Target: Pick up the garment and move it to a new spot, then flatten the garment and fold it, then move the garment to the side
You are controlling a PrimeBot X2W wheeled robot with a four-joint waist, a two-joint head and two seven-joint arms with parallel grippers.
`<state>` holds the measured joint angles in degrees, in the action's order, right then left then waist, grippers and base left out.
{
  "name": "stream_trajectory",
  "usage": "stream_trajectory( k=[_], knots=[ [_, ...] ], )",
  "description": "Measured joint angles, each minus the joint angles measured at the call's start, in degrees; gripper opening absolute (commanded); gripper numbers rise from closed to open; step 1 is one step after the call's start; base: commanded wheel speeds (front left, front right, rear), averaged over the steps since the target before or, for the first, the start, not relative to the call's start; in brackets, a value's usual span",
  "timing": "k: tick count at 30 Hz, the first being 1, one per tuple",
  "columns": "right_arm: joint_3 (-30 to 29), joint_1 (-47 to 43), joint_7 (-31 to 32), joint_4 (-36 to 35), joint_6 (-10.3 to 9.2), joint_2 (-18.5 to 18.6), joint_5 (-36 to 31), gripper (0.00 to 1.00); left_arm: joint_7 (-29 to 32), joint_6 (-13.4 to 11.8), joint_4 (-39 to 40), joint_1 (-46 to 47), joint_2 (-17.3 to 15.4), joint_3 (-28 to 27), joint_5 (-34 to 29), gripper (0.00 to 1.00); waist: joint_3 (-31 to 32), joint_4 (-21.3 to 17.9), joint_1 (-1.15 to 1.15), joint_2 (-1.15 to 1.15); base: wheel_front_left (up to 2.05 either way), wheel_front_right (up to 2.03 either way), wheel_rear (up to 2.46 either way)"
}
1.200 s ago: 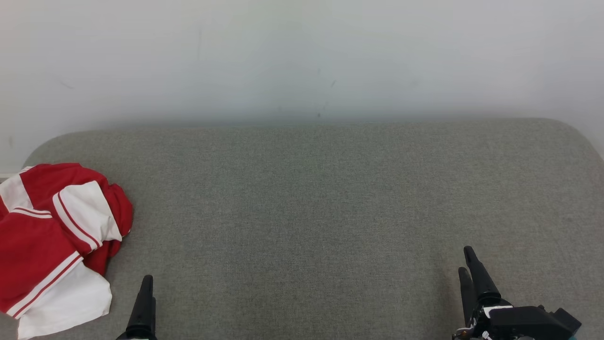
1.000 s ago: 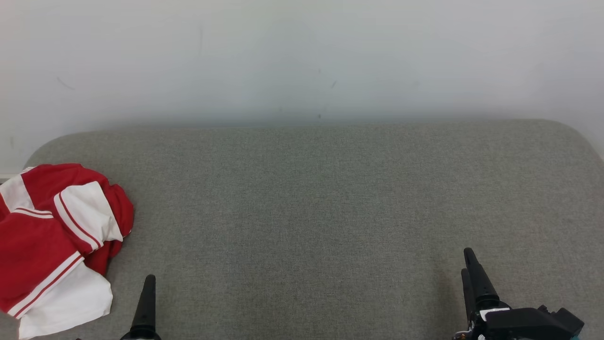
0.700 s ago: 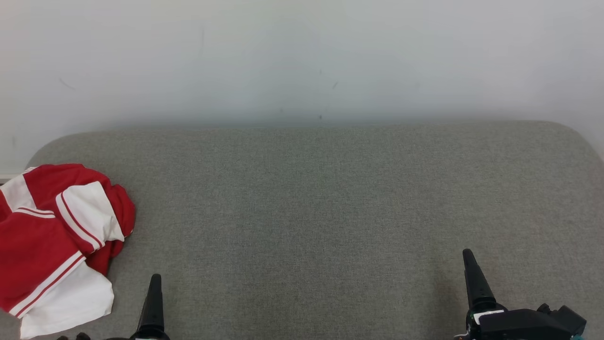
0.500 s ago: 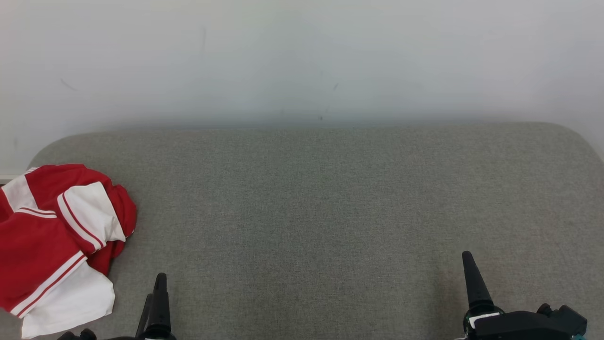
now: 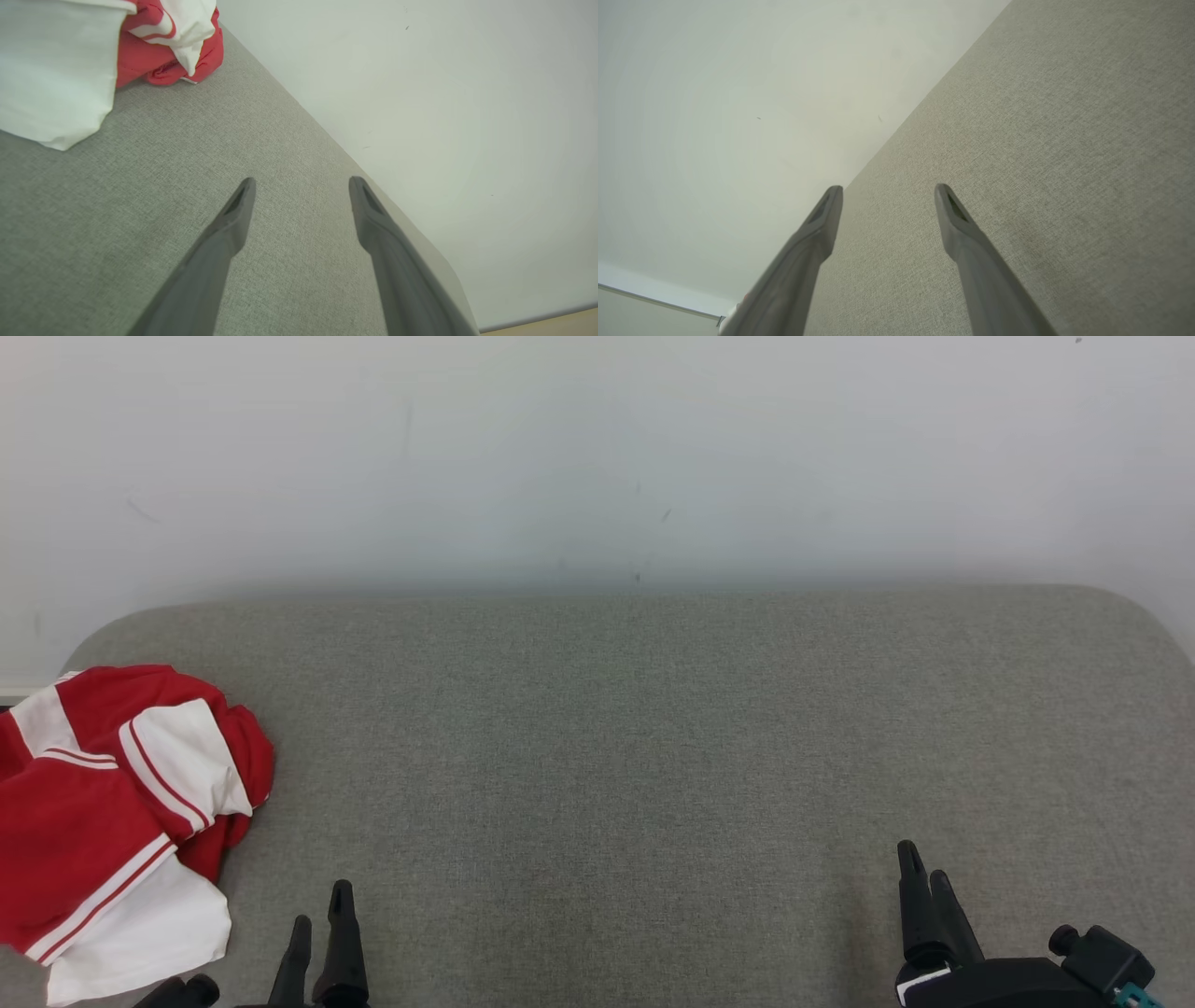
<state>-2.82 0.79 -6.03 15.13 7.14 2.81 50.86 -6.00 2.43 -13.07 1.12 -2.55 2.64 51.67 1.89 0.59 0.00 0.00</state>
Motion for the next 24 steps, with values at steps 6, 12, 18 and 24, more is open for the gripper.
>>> stream_trajectory(
  k=[6, 12, 18, 24],
  knots=[
    [0.25, -0.33, -0.67, 0.03, 0.00, 0.00, -4.76, 1.00, -0.78, -1.04, 0.31, -0.03, -0.01, 0.40, -5.38, 1.00, 0.06, 0.13, 0.00, 0.00, 0.00, 0.00, 0.00],
    [0.21, -0.44, -1.66, 0.04, 0.02, 0.00, -8.90, 1.00, -1.70, -1.51, 0.40, -0.29, -0.04, 0.76, -12.01, 1.00, 0.07, 0.29, 0.00, 0.00, 0.00, 0.00, 0.00],
    [0.12, -0.71, -2.61, 0.52, 0.05, 0.01, -13.78, 1.00, -2.58, -1.52, -0.22, -0.55, -0.05, 1.80, -18.29, 1.00, 0.14, 0.43, 0.00, 0.00, 0.00, 0.00, 0.00],
    [-0.38, -0.80, -3.54, 1.42, 0.05, 0.03, -18.03, 1.00, -3.50, -1.70, -0.60, -0.57, -0.08, 2.38, -22.94, 1.00, 0.22, 0.53, 0.00, 0.00, 0.00, 0.00, 0.00]
  ],
)
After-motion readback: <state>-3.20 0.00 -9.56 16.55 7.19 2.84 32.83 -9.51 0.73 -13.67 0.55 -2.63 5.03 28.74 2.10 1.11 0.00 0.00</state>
